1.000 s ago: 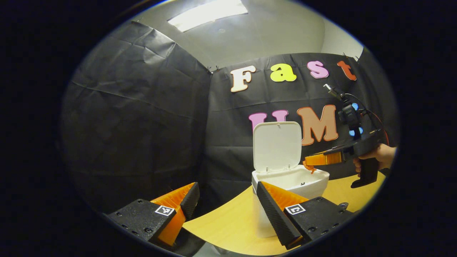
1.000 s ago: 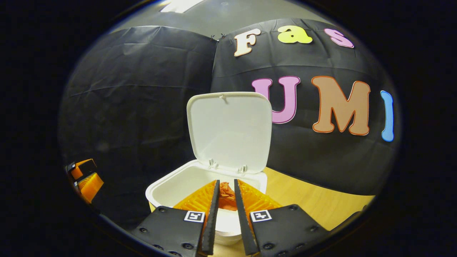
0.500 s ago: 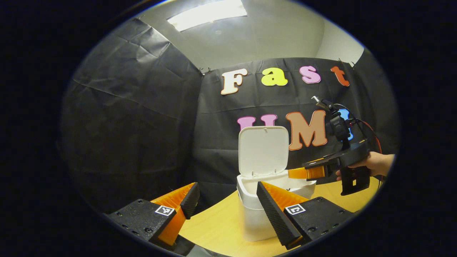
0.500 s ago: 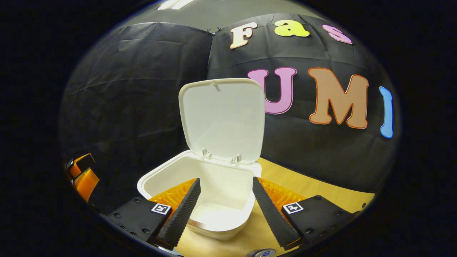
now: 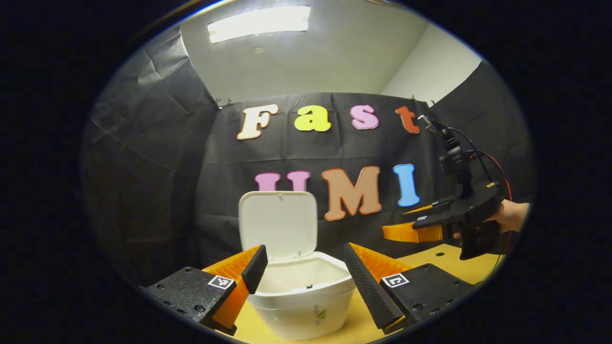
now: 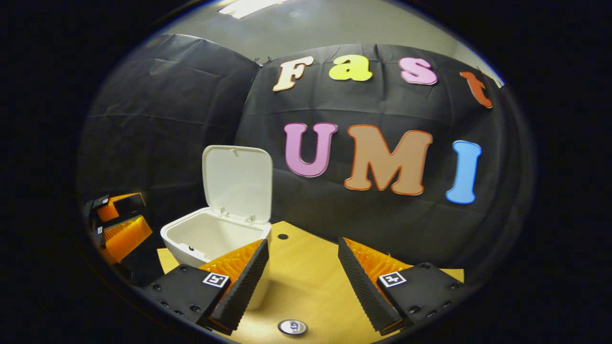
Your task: Press the lid of the desktop garbage bin to open it, pick up the crumpled paper on the desktop and throw it into the bin, then pick up the pop can on the desktop and drop it into the bin, and finally close the garbage bin lid.
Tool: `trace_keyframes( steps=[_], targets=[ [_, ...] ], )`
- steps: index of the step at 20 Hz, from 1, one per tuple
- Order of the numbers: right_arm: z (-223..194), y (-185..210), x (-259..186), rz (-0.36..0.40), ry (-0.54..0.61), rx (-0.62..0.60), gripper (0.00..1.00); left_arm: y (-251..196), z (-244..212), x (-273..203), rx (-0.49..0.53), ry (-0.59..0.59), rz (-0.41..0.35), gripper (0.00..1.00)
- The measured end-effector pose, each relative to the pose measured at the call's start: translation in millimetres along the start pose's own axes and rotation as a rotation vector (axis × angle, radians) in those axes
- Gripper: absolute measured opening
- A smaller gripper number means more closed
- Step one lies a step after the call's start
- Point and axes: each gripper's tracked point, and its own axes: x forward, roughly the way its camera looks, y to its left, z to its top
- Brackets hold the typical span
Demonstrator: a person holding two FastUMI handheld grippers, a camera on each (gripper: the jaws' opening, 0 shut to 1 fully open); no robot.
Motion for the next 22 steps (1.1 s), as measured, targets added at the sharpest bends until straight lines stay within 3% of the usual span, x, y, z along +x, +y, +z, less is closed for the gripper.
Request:
trace_keyframes(
  steps=[5, 6, 11, 17, 22],
  targets=[
    [-35.4, -63.4, -93.4, -0.189, 0.029, 0.136, 0.98, -84.5, -10.7, 38.5, -0.075, -0.011, -0.210, 1.00],
    [-43.1, -76.0, -110.1, -0.237, 0.037, 0.166, 0.98, -98.9, -19.8, 43.7, -0.085, 0.001, -0.239, 0.96],
    [-70.5, -120.8, -177.8, -0.423, 0.038, 0.293, 0.98, -153.6, -82.3, 60.1, -0.098, 0.074, -0.341, 0.95],
    [-80.4, -150.5, -200.2, -0.511, 0.036, 0.374, 0.99, -184.0, -187.5, 55.1, -0.059, 0.210, -0.345, 0.96],
    [-98.5, -160.9, -204.1, -0.520, 0.072, 0.413, 0.98, -197.7, -257.8, 50.2, -0.086, 0.315, -0.309, 0.96]
  ],
)
